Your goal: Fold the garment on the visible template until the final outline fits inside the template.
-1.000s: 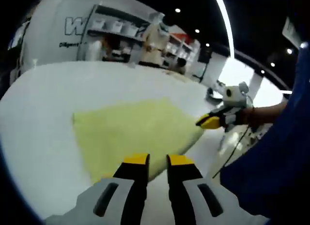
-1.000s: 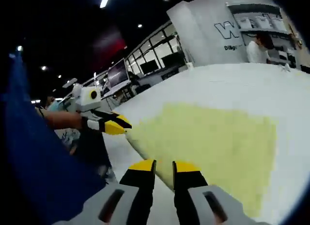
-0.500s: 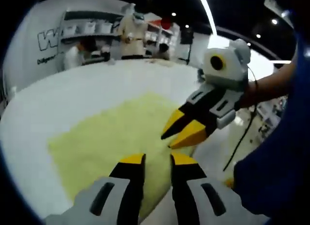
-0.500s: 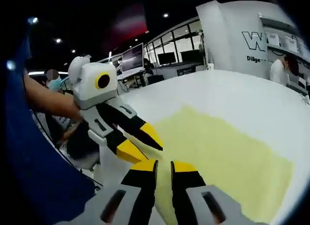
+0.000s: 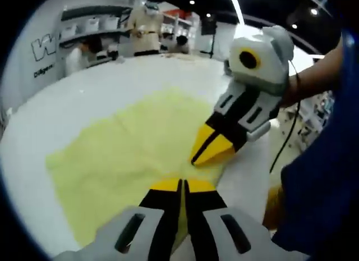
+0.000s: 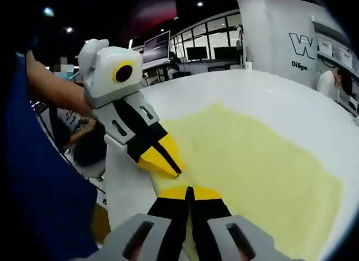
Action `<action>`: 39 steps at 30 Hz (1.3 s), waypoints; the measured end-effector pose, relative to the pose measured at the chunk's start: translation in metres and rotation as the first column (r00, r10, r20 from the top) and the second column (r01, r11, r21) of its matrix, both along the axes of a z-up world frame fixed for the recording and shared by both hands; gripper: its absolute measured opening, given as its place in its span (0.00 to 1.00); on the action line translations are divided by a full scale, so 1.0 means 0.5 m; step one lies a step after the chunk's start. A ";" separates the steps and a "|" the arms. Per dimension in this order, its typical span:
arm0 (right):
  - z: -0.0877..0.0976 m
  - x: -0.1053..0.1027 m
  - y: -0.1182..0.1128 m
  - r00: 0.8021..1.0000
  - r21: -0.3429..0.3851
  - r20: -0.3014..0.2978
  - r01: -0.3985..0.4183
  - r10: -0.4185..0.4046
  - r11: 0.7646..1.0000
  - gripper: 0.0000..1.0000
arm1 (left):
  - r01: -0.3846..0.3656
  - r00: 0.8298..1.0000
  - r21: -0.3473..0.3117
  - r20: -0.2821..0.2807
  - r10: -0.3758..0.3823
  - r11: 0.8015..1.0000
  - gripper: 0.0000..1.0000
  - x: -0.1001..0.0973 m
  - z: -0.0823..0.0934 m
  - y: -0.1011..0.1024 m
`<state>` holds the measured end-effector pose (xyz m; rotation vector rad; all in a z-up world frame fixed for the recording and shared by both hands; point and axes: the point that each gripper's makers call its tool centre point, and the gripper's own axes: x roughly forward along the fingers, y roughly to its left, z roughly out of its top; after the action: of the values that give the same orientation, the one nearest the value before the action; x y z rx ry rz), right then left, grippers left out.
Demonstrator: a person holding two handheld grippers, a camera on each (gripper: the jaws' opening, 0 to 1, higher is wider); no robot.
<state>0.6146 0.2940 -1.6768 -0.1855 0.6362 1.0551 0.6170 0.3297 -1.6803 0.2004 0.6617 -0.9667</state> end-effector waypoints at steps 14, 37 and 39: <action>-0.004 0.000 -0.112 0.999 -0.021 0.032 0.037 -0.036 0.999 0.00 | -0.080 0.997 0.005 0.011 0.080 0.997 0.02 -0.005 0.001 0.088; -0.007 -0.020 -0.310 0.976 -0.064 0.038 0.215 -0.213 0.974 0.00 | -0.166 0.986 0.043 0.018 0.166 0.985 0.00 -0.020 0.001 0.201; -0.007 -0.018 -0.311 0.975 -0.063 0.035 0.223 -0.221 0.973 0.00 | -0.185 0.983 0.043 0.015 0.185 0.982 0.00 -0.021 0.004 0.201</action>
<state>0.6058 0.1385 -1.6802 -0.1821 0.6521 0.8148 0.6066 0.4303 -1.6785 0.1797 0.6794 -0.7723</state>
